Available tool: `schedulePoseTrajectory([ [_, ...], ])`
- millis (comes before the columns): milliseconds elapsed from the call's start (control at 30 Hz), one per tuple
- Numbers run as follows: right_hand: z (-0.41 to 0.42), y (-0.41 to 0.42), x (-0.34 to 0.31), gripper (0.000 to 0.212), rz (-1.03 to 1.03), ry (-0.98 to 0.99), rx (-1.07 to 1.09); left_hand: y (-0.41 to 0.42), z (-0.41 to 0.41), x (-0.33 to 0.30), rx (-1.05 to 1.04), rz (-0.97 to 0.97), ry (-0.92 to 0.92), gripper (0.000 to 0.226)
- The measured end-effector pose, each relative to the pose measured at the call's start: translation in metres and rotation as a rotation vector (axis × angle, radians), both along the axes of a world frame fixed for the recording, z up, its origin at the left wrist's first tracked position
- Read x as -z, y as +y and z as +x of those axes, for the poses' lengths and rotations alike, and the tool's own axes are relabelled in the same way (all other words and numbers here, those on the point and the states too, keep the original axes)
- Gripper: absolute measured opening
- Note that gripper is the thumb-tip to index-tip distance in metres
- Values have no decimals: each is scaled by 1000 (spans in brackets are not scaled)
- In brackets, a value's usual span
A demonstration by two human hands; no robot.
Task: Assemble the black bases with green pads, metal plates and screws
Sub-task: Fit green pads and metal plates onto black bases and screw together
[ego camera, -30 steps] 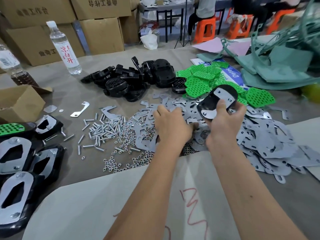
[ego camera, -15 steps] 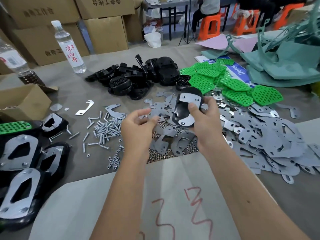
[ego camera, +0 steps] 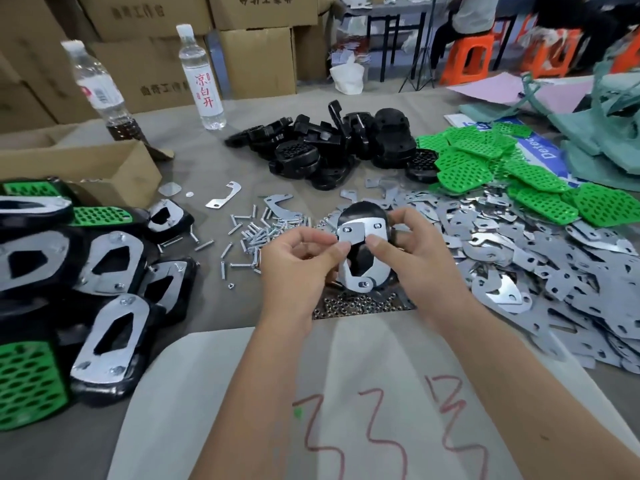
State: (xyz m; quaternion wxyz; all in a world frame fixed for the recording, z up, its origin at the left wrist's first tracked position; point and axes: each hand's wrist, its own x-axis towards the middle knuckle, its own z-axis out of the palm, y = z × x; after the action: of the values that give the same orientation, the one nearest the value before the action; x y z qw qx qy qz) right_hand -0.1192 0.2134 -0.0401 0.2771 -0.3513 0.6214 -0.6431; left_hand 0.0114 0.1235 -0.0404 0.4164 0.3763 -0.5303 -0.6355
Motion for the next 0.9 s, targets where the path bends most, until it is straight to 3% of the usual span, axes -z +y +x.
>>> schedulePoseTrajectory([
  [267,-1,3,3,15,-14,54,-72,-2,3,4,-72,-108,-143,28],
  [433,-1,5,-2,12,-93,-72,-104,-1,3,0,24,12,-130,23],
  [567,2,4,-4,19,-124,-119,-128,5,1,-9,217,107,35,7],
  [667,3,2,-4,19,-117,-85,-135,3,0,-13,112,168,125,11],
  [733,-1,2,-3,12,-58,120,-78,-4,4,-14,-39,195,139,14],
  [800,-6,3,-2,4,113,601,-35,-15,11,-14,-191,228,184,22],
  [833,-5,4,-2,8,210,801,-92,-20,16,-14,-246,244,215,23],
  [900,0,4,-4,16,369,969,-273,-29,25,-13,-308,257,242,23],
])
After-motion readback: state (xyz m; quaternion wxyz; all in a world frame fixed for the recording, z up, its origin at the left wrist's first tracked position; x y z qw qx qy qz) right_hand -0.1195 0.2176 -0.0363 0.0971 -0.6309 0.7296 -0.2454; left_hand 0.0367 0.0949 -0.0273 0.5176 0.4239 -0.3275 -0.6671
